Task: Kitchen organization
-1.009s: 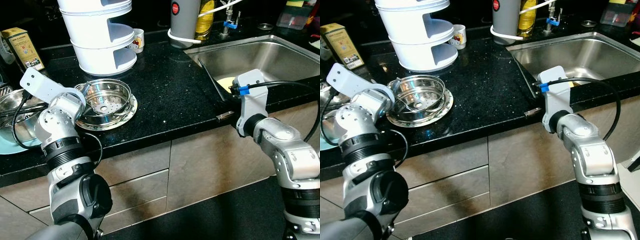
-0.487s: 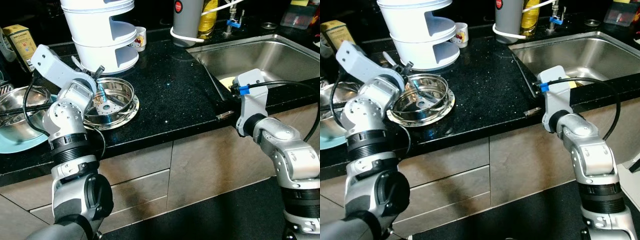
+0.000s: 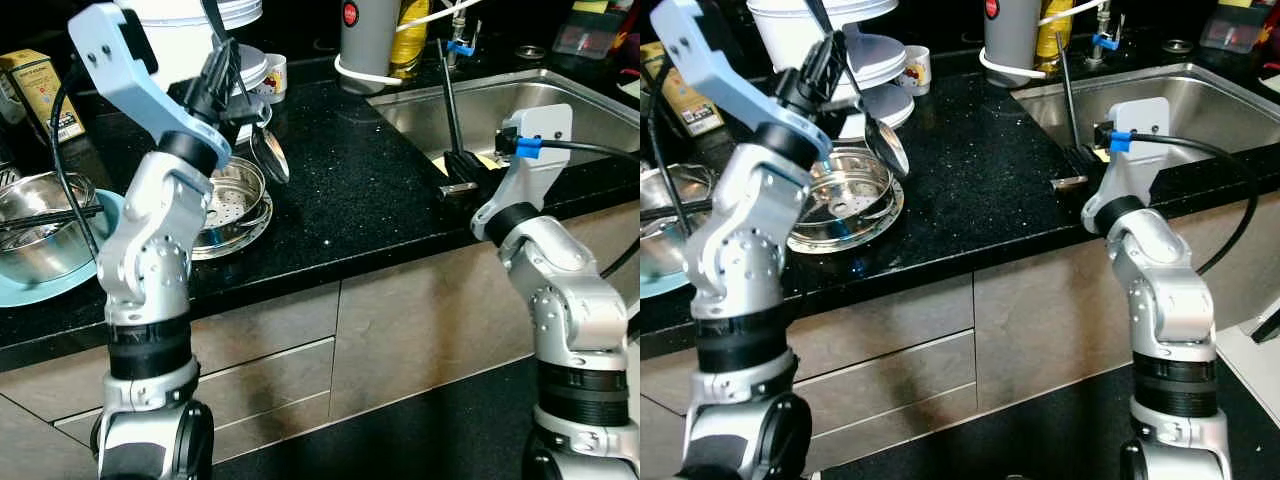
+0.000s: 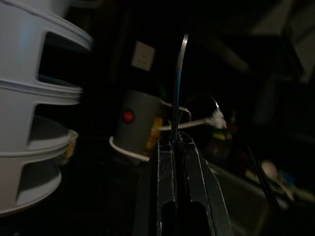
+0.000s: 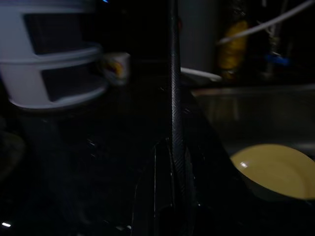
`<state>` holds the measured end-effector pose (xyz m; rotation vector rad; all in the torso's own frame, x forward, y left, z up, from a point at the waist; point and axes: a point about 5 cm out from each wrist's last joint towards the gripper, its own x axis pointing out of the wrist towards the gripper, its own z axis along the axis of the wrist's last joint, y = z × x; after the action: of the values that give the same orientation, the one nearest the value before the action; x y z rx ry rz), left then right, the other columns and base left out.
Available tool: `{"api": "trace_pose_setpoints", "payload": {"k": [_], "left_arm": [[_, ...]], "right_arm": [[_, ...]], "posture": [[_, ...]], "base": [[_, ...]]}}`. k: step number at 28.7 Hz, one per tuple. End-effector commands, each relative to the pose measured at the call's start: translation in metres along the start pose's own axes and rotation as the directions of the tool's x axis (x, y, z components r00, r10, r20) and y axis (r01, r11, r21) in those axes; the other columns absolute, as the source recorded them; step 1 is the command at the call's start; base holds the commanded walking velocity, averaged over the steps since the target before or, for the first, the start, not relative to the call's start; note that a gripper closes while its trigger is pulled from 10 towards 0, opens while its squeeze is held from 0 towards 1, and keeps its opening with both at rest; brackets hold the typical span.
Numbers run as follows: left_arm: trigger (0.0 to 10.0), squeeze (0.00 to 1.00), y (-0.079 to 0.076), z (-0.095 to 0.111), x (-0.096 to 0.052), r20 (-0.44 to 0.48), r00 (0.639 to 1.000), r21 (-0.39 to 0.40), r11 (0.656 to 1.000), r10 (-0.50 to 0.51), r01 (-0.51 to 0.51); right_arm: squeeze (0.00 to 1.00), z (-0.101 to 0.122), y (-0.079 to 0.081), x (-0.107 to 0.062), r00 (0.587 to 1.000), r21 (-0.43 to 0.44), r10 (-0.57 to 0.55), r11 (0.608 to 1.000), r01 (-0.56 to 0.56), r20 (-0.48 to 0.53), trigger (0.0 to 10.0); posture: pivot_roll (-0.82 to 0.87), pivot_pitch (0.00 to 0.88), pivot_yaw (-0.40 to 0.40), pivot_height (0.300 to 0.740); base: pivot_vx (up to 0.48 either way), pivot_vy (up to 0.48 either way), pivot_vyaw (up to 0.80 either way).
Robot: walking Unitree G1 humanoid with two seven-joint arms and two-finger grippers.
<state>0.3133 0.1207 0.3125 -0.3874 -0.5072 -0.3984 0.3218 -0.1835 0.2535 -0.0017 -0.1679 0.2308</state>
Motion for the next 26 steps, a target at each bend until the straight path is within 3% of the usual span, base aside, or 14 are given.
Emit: {"api": "trace_pose_setpoints", "payload": {"k": [1, 3, 9, 12, 23, 26], "left_arm": [[10.0, 0.00, -0.001, -0.003, -0.006, -0.011, 1.000, 0.076, 0.997, -0.018, 0.019], [10.0, 0.00, 0.001, -0.007, -0.008, -0.028, 1.000, 0.113, 0.994, -0.009, 0.012], [10.0, 0.00, 0.010, -0.014, -0.017, -0.054, 0.998, 0.113, 0.993, 0.043, -0.037], [10.0, 0.00, 0.011, -0.015, -0.017, -0.056, 0.997, 0.114, 0.993, 0.044, -0.037], [10.0, 0.00, 0.012, -0.020, -0.022, -0.067, 0.997, 0.123, 0.992, 0.049, -0.041], [10.0, 0.00, 0.012, -0.020, -0.021, -0.065, 0.997, 0.119, 0.992, 0.052, -0.044]], "right_arm": [[0.00, 0.007, 0.005, 0.001, 0.998, 0.019, 0.020, 1.000, -0.021, 0.056, 10.0], [0.00, 0.007, 0.009, 0.002, 0.997, 0.031, 0.032, 0.999, -0.035, 0.066, 10.0], [0.00, 0.006, 0.030, 0.000, 0.986, 0.045, 0.126, 0.990, -0.131, 0.109, 10.0], [0.00, 0.006, 0.032, -0.001, 0.984, 0.042, 0.136, 0.989, -0.141, 0.115, 10.0], [0.00, 0.004, 0.037, 0.000, 0.980, 0.011, 0.153, 0.988, -0.156, 0.128, 10.0], [0.00, 0.005, 0.038, 0.000, 0.980, 0.020, 0.150, 0.988, -0.154, 0.131, 10.0]], "posture": [[0.00, 0.000, 0.014, 0.736], [0.00, 0.000, 0.014, 0.736], [0.00, 0.000, 0.012, 0.736], [0.00, 0.000, 0.012, 0.736], [0.00, 0.000, 0.016, 0.736], [-0.01, 0.000, 0.016, 0.736]], "base": [[0.000, 0.000, 0.00], [0.000, 0.000, 0.00], [0.000, -0.232, 0.00], [0.000, -0.385, 0.00], [0.000, -0.386, 0.80], [0.000, -0.386, 0.00]]}}
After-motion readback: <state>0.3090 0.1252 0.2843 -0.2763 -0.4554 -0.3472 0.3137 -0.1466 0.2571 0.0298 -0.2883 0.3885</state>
